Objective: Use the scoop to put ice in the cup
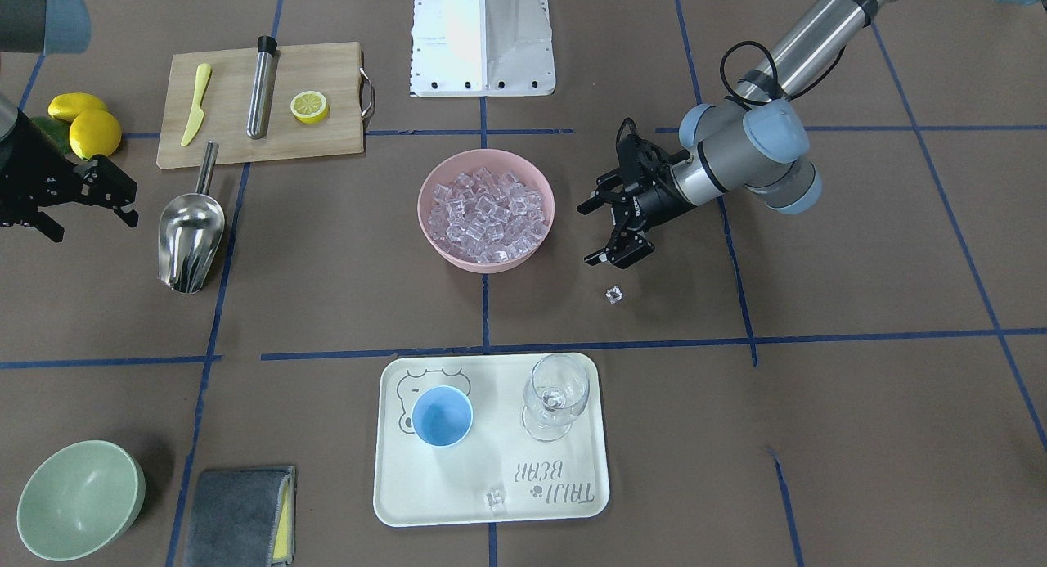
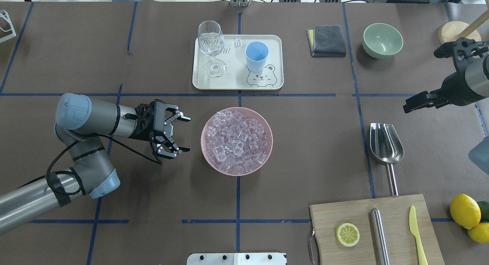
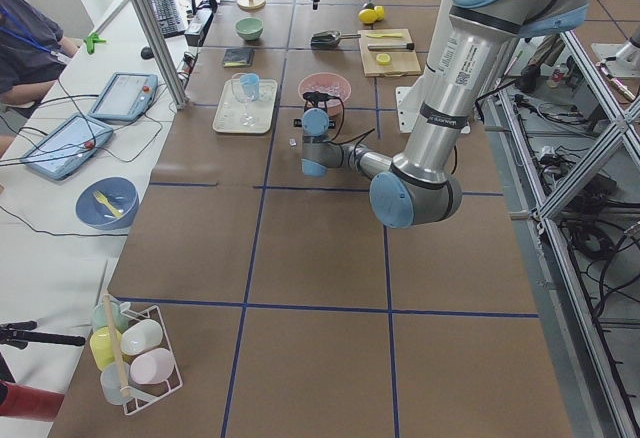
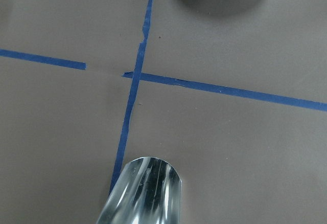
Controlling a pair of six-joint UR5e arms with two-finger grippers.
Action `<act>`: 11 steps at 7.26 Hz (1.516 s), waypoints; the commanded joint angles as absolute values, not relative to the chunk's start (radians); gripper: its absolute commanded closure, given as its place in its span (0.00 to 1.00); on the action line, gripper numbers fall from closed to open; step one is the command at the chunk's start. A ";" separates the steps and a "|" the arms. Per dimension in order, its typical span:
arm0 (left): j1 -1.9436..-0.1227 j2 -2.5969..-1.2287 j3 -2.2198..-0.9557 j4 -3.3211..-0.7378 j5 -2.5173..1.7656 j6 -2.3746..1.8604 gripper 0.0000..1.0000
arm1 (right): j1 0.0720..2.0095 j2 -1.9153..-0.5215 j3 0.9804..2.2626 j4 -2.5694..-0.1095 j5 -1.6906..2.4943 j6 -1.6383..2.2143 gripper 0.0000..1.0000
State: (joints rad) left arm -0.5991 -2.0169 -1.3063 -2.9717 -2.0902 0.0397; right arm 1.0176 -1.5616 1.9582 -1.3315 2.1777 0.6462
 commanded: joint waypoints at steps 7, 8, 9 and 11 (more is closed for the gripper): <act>-0.497 -2.052 -1.302 -2.974 -1.973 -0.018 0.01 | 0.751 -1.623 2.052 -1.333 2.062 1.121 0.00; -0.497 -2.051 -1.302 -2.974 -1.973 -0.018 0.01 | 0.717 -1.632 2.057 -1.332 2.062 1.170 0.00; -0.497 -2.052 -1.301 -2.974 -1.973 -0.018 0.01 | 0.666 -1.663 2.057 -1.328 2.042 1.183 0.00; -0.497 -2.051 -1.301 -2.974 -1.973 -0.018 0.01 | 0.603 -1.713 2.049 -1.270 2.014 1.193 0.02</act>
State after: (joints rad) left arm -0.4970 -2.0514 -1.3011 -2.9744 -1.9727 -0.0184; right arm 0.6458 -1.6805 2.0544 -1.3015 2.0276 1.1834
